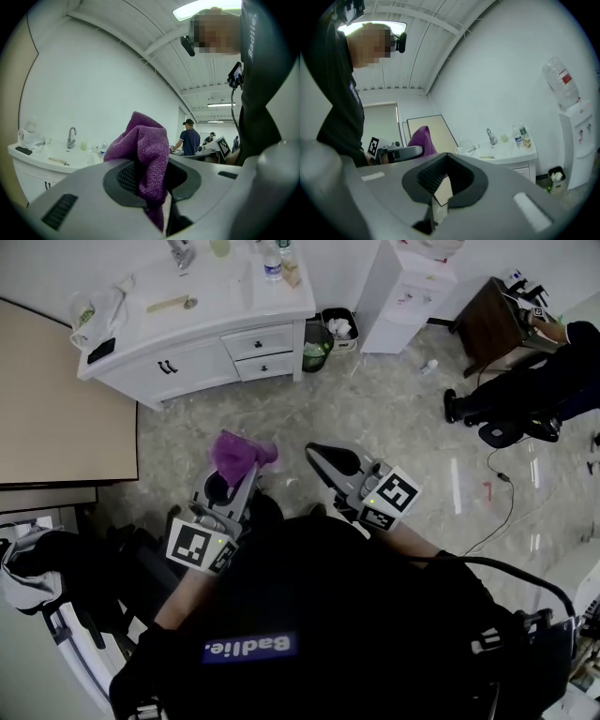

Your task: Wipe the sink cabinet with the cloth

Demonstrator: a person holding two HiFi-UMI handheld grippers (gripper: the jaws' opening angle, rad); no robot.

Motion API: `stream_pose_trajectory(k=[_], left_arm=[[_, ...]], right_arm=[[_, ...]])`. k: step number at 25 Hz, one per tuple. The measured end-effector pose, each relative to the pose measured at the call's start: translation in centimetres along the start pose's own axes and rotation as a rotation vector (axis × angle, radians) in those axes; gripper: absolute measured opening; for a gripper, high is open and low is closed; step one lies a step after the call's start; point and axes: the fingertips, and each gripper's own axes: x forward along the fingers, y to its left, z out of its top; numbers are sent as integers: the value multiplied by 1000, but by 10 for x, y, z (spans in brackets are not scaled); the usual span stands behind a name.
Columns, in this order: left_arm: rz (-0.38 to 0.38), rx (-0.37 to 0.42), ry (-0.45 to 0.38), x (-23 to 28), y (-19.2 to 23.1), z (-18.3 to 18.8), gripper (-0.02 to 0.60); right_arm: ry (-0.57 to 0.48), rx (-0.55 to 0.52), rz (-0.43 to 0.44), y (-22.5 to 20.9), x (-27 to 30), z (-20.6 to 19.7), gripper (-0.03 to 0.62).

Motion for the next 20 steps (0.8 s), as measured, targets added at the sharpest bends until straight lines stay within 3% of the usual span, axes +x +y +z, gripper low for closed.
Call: stream_pose_trajectory(k=[13,20], left_arm=[[-82,-25,67,59,196,-24,87],[-16,-47,79,103,260,-54,87]], right_arm=[[53,18,-141,-82,152,8,-6],[57,67,-107,-126,200,-17,-6]])
